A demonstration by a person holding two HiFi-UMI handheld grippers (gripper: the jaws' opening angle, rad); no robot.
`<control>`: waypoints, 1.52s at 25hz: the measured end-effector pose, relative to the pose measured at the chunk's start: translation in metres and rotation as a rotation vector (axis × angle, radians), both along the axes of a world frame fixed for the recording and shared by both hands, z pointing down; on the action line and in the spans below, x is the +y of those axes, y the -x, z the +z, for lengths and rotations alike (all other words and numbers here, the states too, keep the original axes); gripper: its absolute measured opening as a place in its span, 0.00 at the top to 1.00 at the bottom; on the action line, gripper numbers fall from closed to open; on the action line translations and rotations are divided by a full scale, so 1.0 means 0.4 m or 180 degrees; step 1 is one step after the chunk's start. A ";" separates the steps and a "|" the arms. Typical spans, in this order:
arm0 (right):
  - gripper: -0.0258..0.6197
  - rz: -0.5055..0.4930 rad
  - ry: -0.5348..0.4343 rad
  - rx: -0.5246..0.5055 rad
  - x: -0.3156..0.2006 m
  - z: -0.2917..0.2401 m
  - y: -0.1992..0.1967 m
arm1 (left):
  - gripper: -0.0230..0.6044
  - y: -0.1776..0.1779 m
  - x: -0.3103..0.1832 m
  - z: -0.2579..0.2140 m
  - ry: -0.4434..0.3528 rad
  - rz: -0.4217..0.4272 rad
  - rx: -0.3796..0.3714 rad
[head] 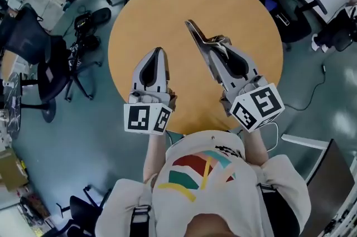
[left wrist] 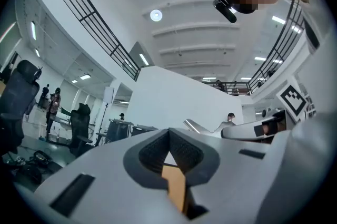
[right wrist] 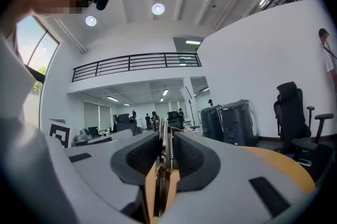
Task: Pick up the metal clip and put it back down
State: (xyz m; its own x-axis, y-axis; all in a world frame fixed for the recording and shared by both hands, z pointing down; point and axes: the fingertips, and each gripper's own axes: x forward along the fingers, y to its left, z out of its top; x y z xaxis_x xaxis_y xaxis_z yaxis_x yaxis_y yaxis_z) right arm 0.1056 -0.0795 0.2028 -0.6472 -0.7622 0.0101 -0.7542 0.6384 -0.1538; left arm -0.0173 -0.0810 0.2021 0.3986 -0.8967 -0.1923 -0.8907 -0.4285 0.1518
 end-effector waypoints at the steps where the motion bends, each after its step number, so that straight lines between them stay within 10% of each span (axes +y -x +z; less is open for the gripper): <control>1: 0.81 0.0030 -0.0010 0.0014 0.012 -0.003 -0.023 | 0.89 -0.028 -0.002 -0.013 -0.0046 0.0060 -0.0020; 22: 0.81 -0.0037 0.0213 -0.0016 0.026 0.051 -0.059 | 0.89 -0.037 -0.026 0.011 0.0036 -0.0069 -0.0062; 38: 0.81 -0.1027 0.1002 0.0473 -0.292 0.366 0.295 | 0.89 0.177 -0.122 0.248 0.0668 -0.0781 0.0173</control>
State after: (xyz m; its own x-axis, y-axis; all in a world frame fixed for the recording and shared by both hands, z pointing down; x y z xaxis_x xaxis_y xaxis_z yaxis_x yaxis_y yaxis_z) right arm -0.0125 -0.1962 0.3491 -0.8245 -0.4675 0.3188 -0.5536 0.7833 -0.2828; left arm -0.0881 -0.1299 0.3012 0.1599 -0.9871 -0.0080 -0.9517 -0.1563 0.2642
